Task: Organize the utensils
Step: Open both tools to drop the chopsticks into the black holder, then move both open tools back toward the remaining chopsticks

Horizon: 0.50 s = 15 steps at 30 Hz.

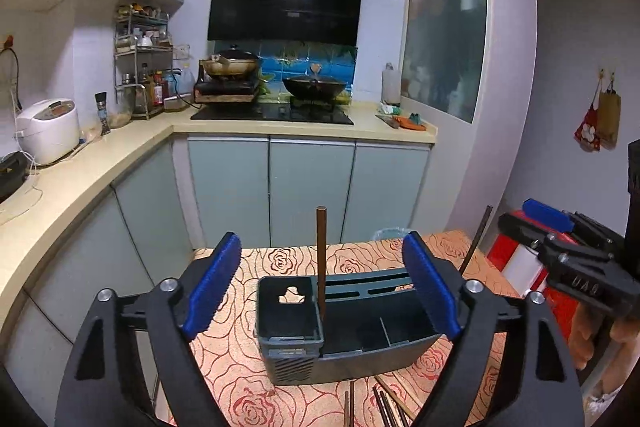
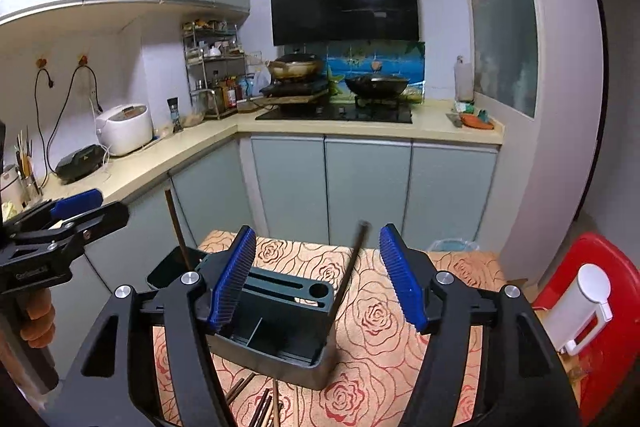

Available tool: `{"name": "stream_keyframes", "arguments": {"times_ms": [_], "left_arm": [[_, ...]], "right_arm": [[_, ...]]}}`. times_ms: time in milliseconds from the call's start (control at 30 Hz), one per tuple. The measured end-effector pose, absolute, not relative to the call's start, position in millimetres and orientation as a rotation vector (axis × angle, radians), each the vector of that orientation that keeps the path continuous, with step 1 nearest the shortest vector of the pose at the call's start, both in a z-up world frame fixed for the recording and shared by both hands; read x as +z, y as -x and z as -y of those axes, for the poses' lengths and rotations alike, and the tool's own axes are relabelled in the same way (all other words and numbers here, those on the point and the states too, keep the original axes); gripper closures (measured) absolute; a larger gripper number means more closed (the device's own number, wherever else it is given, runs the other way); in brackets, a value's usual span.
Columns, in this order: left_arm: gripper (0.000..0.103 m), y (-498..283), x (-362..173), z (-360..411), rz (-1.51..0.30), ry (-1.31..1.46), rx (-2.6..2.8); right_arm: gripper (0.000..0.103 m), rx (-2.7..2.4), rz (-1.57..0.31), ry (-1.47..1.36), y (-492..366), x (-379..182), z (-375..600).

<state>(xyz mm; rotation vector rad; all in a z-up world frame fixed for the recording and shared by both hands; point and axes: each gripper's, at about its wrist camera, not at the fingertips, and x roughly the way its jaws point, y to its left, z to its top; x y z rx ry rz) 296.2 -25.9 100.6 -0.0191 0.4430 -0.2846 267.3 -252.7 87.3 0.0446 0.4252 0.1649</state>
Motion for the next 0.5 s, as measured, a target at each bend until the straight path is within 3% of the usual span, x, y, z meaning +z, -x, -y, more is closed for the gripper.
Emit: {"name": "stream_keyframes", "arguments": {"times_ms": [167, 500], "left_arm": [[0.016, -279, 95, 14, -0.435, 0.012, -0.264], [0.015, -231, 55, -13, -0.472, 0.004, -0.245]], "right_arm": [[0.038, 0.169, -0.398, -0.035, -248, 92, 262], [0.038, 0.19, -0.376, -0.033, -191, 73, 276]]}}
